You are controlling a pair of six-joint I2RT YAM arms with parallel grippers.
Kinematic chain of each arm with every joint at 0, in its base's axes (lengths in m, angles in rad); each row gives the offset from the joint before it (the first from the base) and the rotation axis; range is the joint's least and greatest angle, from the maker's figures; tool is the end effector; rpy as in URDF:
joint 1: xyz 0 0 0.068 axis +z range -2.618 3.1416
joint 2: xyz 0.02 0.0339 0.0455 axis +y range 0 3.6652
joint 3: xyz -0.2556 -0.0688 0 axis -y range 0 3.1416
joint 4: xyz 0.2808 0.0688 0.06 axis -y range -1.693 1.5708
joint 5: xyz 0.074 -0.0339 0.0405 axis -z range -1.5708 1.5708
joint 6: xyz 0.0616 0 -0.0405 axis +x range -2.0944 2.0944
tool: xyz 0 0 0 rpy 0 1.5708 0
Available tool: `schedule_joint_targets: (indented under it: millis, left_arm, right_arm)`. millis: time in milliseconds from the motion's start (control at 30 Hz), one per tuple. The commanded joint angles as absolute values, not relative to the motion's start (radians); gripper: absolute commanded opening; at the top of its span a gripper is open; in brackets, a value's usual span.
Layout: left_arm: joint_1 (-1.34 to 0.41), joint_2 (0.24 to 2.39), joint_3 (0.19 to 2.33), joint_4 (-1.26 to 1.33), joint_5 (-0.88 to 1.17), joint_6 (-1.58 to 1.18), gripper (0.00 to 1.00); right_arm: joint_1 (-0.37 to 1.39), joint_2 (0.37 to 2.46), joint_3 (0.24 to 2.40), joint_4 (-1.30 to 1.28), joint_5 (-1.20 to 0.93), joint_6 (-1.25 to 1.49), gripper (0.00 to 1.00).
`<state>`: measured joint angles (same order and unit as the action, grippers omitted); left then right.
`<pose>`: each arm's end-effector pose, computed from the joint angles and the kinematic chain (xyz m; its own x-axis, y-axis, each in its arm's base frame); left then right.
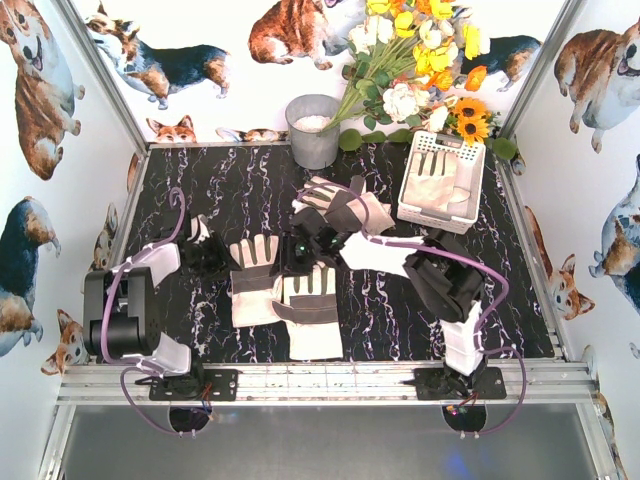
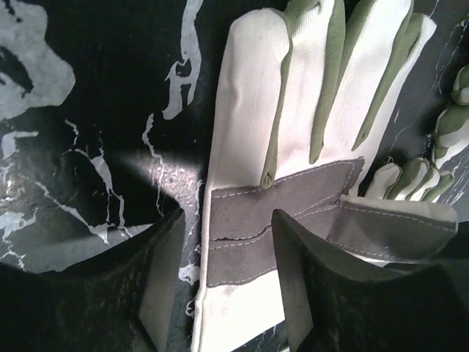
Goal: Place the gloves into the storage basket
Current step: Pick up the glove from the center of the board.
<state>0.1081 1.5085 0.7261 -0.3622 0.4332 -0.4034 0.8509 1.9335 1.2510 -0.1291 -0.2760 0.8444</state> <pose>0.3003 0.0066 0.0949 -0.8619 -0.4519 -0.2302 -0.2867 0.8086 -0.5138 0.2895 0.3556 0.1252 -0.9509 0.0065 -0.3094 -0.2051 0.7354 0.6459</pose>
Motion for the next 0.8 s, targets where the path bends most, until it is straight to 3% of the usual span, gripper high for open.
schedule_joint_targets:
  millis: [0,200,300,600,767]
  left_arm:
    - [0.092,1.563,0.733,-0.36,0.424,-0.41,0.42]
    - [0.084,1.577,0.737,-0.359,0.405,-0.414,0.13]
    - [0.083,1.543,0.739,-0.354,0.38,-0.414,0.0]
    - [0.083,1.189,0.718,-0.383,0.29,-0.469,0.0]
    - [0.079,1.018,0.744,-0.464,0.355,-0.505,0.17]
  right_arm:
    - [0.865,1.975,1.352,-0.078,-0.315,0.839,0.29]
    - [0.87,1.99,1.375,-0.059,-0.346,0.834,0.01]
    - [0.871,1.98,1.397,-0.054,-0.376,0.82,0.0]
    - [0.87,1.815,1.469,-0.139,-0.43,0.726,0.0]
    - [0.865,1.655,1.428,-0.24,-0.414,0.691,0.0]
